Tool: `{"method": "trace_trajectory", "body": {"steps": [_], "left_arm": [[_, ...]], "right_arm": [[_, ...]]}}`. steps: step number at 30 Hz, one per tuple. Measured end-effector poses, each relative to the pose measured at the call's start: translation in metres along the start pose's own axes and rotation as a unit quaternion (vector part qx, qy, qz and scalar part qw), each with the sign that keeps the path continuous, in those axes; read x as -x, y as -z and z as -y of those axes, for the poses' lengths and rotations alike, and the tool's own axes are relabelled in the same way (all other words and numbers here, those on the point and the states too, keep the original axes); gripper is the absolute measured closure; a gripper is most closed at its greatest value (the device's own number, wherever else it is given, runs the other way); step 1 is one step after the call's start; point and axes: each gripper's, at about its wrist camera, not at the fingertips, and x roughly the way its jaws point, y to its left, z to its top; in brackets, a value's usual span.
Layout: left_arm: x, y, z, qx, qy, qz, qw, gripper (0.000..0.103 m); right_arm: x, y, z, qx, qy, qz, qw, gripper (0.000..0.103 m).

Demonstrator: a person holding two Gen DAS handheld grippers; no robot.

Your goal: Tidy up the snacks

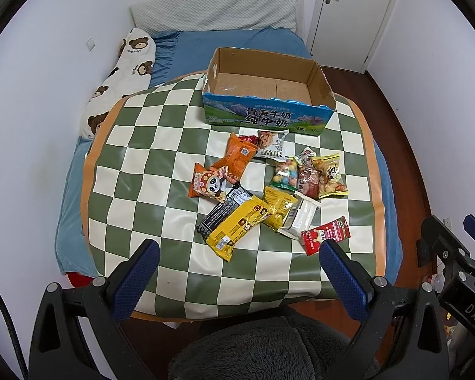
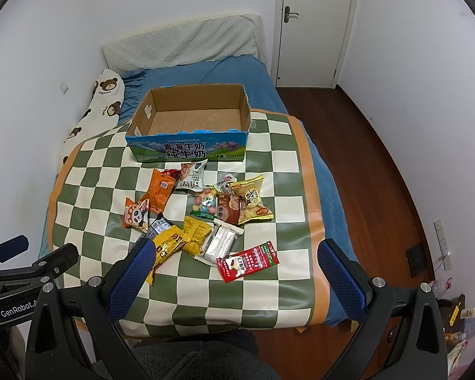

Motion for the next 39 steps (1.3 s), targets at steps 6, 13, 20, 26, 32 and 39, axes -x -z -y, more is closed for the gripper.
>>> {"method": "trace_trajectory", "body": {"steps": [6,13,20,26,32,39], "left_arm": [[0.002,-0.001,0.003,0.001,0.001,0.001,1.0,0.0],[-0.006,-0.008,0.006,-0.014,0.003,0.02,0.9997,0.0],[-0.098,-0.036,0.009,-0.128,-0.093,0.028,0.987,0.0],[-0.193,-0.031,0.019,-0.229,-0.065,-0.045,0.9702,0.0],[-0.293,-0.019,0.032,-0.288,-0.015,-0.151,0.9455,0.0],[-0.358,0.004,0.035,-0.319,0.021,-0.232,0.9184,0.0]], "right_arm": [[0.001,-0.001,0.0,0.0,0.001,0.002,1.0,0.0],[-0.003,-0.002,0.003,-0.009,-0.003,-0.003,1.0,0.0],[-0.085,0.002,0.011,-0.052,-0.05,-0.056,0.996,0.0],[-0.189,0.021,0.014,-0.106,-0.097,-0.14,0.98,0.007],[-0.269,0.049,0.013,-0.138,-0.107,-0.207,0.963,0.014],[-0.306,0.064,0.005,-0.142,-0.103,-0.247,0.953,0.014]]}}
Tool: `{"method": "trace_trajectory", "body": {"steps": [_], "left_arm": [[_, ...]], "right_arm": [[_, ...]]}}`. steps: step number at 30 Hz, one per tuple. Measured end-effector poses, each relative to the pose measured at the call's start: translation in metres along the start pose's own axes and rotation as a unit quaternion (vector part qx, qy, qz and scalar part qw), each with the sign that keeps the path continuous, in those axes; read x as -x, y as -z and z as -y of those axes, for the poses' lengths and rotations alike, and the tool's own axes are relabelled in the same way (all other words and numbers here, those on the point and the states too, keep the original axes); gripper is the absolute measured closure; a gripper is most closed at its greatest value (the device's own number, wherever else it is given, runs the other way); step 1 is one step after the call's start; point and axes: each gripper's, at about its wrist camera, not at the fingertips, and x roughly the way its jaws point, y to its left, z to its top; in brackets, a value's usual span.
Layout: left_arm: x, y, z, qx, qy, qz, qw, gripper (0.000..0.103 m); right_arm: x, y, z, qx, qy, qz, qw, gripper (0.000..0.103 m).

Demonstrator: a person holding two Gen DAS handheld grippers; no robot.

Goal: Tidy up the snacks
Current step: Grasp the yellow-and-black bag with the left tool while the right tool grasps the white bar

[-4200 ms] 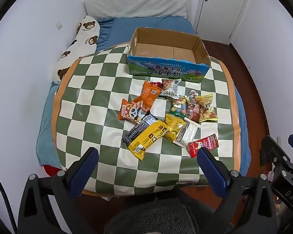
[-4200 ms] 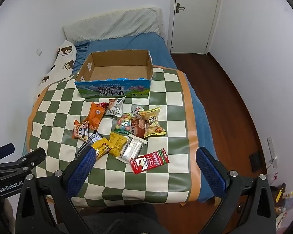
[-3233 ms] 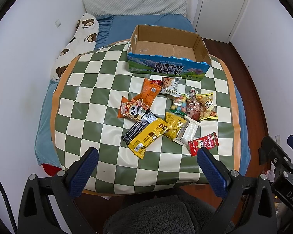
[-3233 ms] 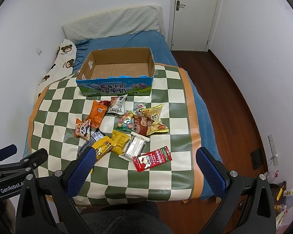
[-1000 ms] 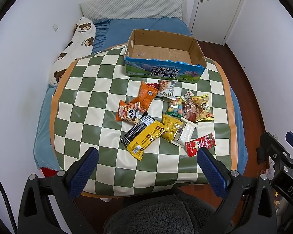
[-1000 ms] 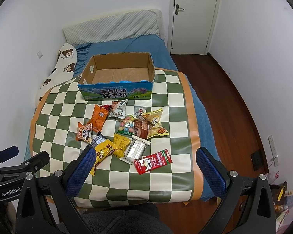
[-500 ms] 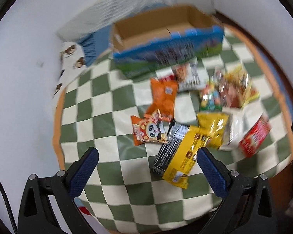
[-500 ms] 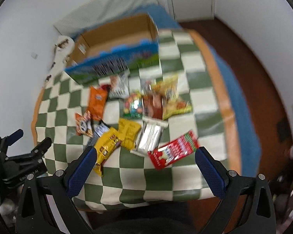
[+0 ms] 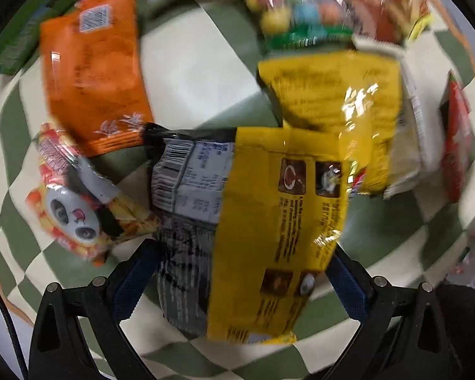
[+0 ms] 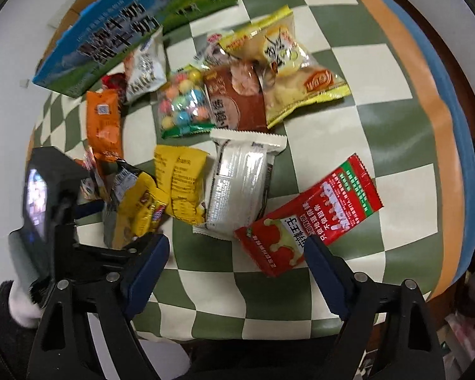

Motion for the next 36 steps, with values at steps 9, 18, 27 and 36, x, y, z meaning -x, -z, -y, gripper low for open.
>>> {"method": "trace_trajectory", "body": {"steps": [9,18,27,36], "left_arm": [[0.019,0.044,-0.054,0.227,0.036,0.022,0.9729,0.022],[0.003,0.09,-0.1,0.327,0.086,0.024,0.9408,0.013],[-0.016,0.067,-0.12,0.242,0.099,-0.004,0.9653,0.011],[0.004,0.105,-0.107,0.317,0.079,0.011,0.9451,0.02]], "right_arm": [[-0.021,-0.021,-0.001,-0.022,0.002,0.0,1.0,0.026],[-0.084,-0.055,-0.01,-0.028,0.032,-0.061,0.997,0.045],[-0.094,-0.035,-0.062,0.139,0.066,-0.124,0.98,0.05],[-0.105,-0.016,-0.05,0.076,0.059,-0.113,0.989,0.043]]}}
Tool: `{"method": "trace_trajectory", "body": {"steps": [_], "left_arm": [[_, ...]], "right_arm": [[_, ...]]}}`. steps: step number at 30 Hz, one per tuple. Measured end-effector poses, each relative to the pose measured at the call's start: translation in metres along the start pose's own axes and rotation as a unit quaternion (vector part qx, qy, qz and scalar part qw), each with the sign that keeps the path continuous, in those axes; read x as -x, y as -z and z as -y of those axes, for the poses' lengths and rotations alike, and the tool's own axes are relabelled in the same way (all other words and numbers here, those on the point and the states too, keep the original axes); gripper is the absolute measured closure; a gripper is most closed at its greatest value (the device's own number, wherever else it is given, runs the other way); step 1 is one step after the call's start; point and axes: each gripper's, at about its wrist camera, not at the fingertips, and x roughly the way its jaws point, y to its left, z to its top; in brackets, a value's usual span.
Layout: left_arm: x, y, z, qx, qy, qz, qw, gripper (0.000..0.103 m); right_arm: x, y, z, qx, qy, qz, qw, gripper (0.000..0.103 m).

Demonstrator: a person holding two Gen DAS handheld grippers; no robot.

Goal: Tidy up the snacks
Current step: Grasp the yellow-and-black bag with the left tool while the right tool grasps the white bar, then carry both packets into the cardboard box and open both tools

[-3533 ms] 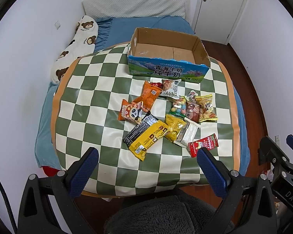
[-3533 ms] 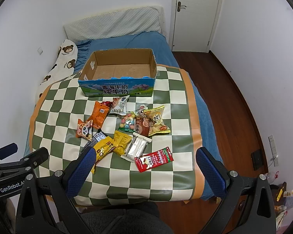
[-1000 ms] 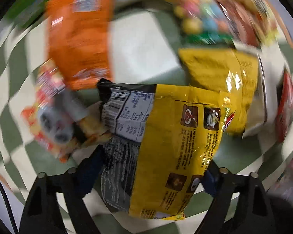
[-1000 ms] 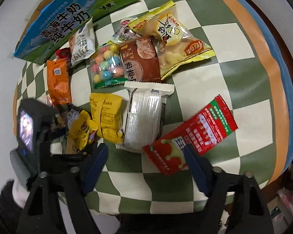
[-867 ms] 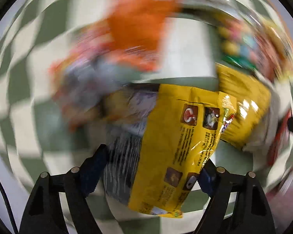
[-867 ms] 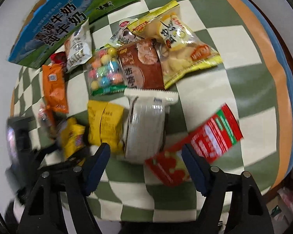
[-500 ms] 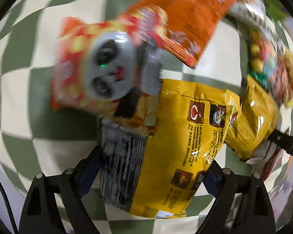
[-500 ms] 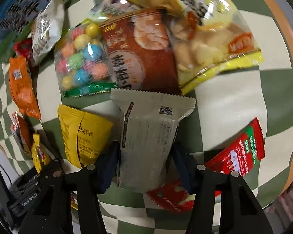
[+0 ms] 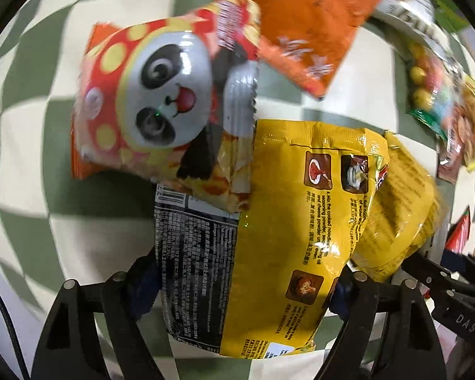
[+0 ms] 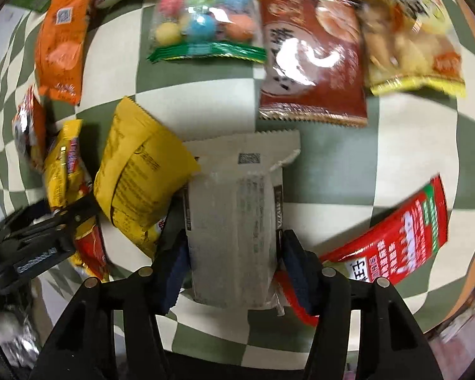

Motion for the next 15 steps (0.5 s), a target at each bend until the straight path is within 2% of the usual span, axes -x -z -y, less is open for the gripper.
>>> {"method": "trace_trajectory", "body": {"steps": [4,8,11,15], "left_arm": [[0.006,0.029,-0.011,0.018,-0.016,0.004,0.9997,0.02],[0.022,0.047,-0.027,0.025,-0.009,0.006,0.9996,0.02],[0.043,0.061,-0.038,0.022,-0.002,0.013,0.9997,0.021],[0.076,0.07,-0.049,0.005,0.001,0.044,0.999,0.022]], "right_arm": [[0.007,0.014,0.002,-0.007,0.008,0.027,1.0,0.046],[0.02,0.045,-0.005,-0.011,0.008,0.043,0.999,0.046],[0.033,0.059,-0.003,-0.021,-0.004,0.053,0.998,0.047],[0.062,0.078,-0.001,-0.031,-0.029,0.076,0.996,0.047]]}}
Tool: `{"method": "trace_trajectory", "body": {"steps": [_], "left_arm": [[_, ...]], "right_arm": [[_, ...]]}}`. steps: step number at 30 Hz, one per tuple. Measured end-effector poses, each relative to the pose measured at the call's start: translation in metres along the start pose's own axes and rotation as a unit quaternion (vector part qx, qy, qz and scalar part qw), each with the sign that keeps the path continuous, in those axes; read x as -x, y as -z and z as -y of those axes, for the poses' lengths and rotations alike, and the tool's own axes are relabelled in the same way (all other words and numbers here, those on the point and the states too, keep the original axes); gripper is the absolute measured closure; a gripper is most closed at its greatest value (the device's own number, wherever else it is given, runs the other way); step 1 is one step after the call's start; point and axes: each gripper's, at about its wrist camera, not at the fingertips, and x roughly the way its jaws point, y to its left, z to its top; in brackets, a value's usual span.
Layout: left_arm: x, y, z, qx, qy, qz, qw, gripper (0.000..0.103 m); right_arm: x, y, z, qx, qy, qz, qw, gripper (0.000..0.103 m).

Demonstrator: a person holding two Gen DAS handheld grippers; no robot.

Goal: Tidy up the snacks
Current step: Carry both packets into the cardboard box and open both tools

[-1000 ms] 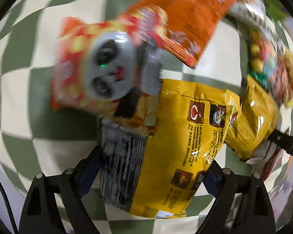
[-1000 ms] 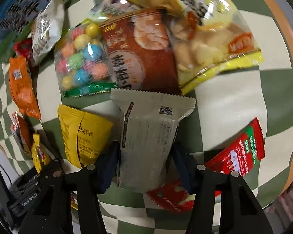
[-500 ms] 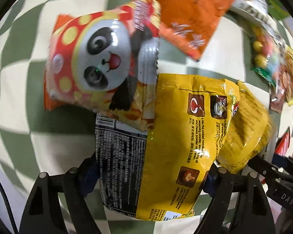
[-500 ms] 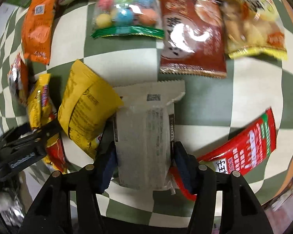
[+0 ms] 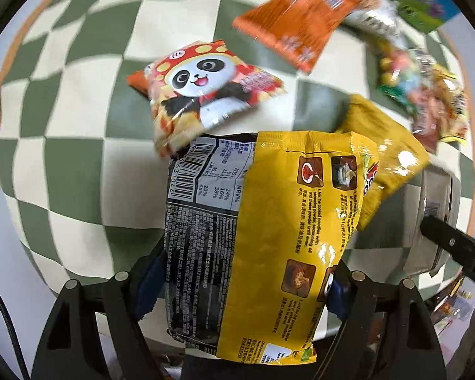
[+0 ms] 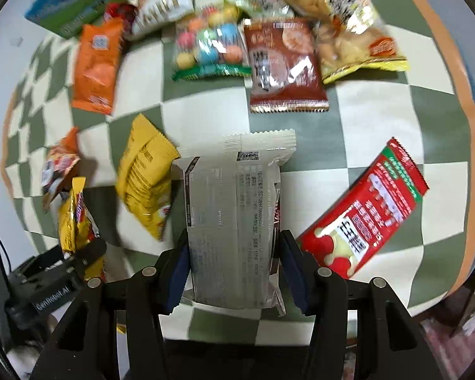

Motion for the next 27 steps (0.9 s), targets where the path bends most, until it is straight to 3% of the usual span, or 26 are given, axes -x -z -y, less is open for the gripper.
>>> {"method": "trace_trajectory", "body": {"steps": [2,6,8,11,13,17,21,23,27], "left_arm": [[0.023,-0.003,-0.006,-0.001,0.012,0.015,0.9998,0.022],[0.081,-0.017,-0.017,-0.008,0.042,0.051,0.9978,0.022],[0.114,-0.025,-0.011,-0.011,0.054,0.065,0.9963,0.022],[0.148,-0.03,-0.004,-0.008,0.072,0.086,0.9937,0.022],[0.168,-0.053,0.006,-0.001,0.08,0.1,0.9917,0.022],[0.199,-0.113,0.037,0.014,0.095,0.132,0.9866,0.022],[0.206,-0.2,0.066,0.015,0.069,0.156,0.9852,0.022],[0.188,-0.252,0.085,0.012,0.056,0.145,0.9877,0.022],[0.153,-0.324,0.1,0.002,0.036,0.107,0.9937,0.022]], "right_arm": [[0.013,0.011,0.002,-0.002,-0.016,0.014,1.0,0.047],[0.06,0.002,-0.006,0.006,-0.05,0.045,0.998,0.047],[0.08,-0.034,-0.004,0.012,-0.065,0.061,0.996,0.047],[0.125,-0.061,-0.006,0.022,-0.092,0.087,0.992,0.047],[0.144,-0.087,-0.019,0.03,-0.11,0.103,0.988,0.047],[0.175,-0.152,-0.042,0.046,-0.126,0.133,0.982,0.047],[0.197,-0.227,-0.056,0.058,-0.112,0.166,0.978,0.047],[0.198,-0.263,-0.064,0.062,-0.099,0.171,0.978,0.047],[0.182,-0.337,-0.074,0.059,-0.084,0.158,0.982,0.047]]}}
